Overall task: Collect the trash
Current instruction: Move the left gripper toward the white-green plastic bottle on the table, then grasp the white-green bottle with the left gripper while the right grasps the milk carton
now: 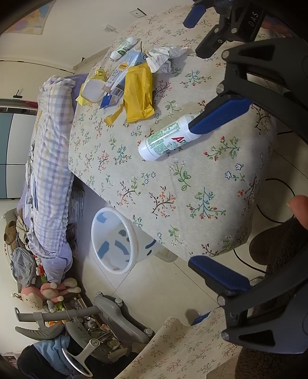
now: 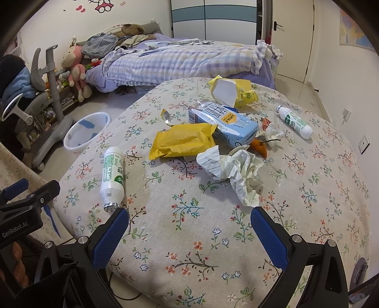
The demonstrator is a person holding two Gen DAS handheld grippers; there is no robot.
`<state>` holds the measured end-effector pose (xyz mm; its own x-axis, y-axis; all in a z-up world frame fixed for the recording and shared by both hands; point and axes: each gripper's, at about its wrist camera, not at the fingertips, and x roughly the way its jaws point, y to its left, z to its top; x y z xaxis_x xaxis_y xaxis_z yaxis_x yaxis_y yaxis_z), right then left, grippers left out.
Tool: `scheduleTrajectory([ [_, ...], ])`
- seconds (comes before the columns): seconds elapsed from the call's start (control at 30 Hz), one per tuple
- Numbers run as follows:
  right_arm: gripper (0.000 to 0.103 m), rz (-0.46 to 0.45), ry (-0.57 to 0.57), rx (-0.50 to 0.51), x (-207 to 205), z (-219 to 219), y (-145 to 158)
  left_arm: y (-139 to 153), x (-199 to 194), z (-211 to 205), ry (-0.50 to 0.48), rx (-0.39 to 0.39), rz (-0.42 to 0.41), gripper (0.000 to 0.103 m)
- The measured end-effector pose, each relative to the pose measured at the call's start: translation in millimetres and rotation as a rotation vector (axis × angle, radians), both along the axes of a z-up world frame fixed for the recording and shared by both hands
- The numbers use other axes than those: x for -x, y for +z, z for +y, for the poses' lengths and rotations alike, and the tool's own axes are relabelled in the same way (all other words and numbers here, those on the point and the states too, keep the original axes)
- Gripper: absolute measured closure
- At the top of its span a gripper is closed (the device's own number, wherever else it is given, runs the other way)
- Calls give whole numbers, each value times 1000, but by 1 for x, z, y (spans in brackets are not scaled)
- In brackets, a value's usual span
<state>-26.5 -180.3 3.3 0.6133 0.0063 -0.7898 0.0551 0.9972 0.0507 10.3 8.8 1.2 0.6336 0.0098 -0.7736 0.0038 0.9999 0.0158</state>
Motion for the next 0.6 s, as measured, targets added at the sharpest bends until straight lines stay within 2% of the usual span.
scheduleTrajectory([
  [0.43, 0, 15, 40, -25, -9, -6, 6, -6, -7, -4, -30, 18, 37, 1],
  [0.53, 0, 35, 58, -27, -10, -9, 4, -9, -13, -5, -52, 56, 78, 1],
  [0.6, 0, 59, 67, -29, -14, -14, 3, -14, -26, -7, -101, 106, 173, 1],
])
